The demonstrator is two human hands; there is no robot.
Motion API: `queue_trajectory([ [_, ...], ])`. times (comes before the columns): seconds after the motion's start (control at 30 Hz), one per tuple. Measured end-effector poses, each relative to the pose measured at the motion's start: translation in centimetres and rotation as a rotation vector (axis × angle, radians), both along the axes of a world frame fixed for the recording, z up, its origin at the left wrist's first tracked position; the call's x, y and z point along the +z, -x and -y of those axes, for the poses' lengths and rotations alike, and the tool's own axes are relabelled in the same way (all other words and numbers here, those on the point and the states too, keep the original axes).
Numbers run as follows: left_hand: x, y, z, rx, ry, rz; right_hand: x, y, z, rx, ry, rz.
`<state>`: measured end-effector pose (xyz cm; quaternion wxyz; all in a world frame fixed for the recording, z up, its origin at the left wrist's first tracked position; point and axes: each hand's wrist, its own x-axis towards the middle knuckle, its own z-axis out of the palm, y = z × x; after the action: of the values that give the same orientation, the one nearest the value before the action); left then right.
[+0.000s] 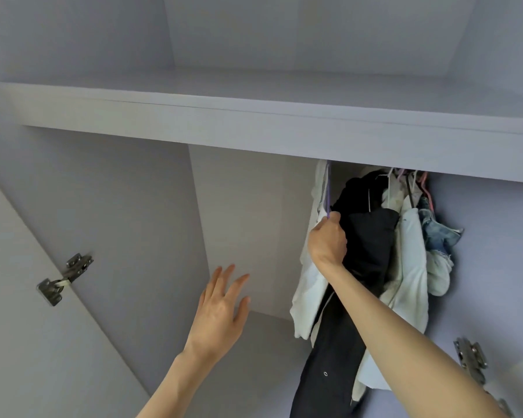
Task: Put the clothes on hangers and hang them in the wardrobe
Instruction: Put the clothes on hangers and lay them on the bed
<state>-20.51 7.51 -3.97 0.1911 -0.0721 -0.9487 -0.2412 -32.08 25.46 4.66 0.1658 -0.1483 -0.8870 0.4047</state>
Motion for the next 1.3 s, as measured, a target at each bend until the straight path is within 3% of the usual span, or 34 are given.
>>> queue_trajectory([
  [0.2,1.2,0.8,1.1,-0.002,0.029,-0.032,0.7,-1.8,-0.1,0.164,-0.046,-0.240],
  [0.37,1.7,0.1,2.9,0.041,0.008,-0.050,-2.9,-5.9,-0.9,0.388,-0.332,-0.044],
  [0.47,1.2,-1.6,4.8,0.109,0.012,-0.015,-5.0,-8.7,-0.8,0.403,-0.483,-0.057],
  [0.63,0.5,-6.1,8.9,0.221,0.016,-0.030,-5.8,-12.3,-0.1,0.424,-0.414,-0.066],
  [0.97,0.5,-20.8,14.6,0.395,0.122,-0.155,-8.0,-21.2,4.7,0.803,-0.197,-0.244],
  [1.1,0.2,-26.4,15.3,0.355,0.108,-0.172,-9.2,-25.6,5.6,0.875,-0.121,-0.236],
  [1.3,-0.2,-34.9,14.3,0.439,0.007,-0.097,-8.0,-30.9,7.2,1.042,-0.282,-0.235],
])
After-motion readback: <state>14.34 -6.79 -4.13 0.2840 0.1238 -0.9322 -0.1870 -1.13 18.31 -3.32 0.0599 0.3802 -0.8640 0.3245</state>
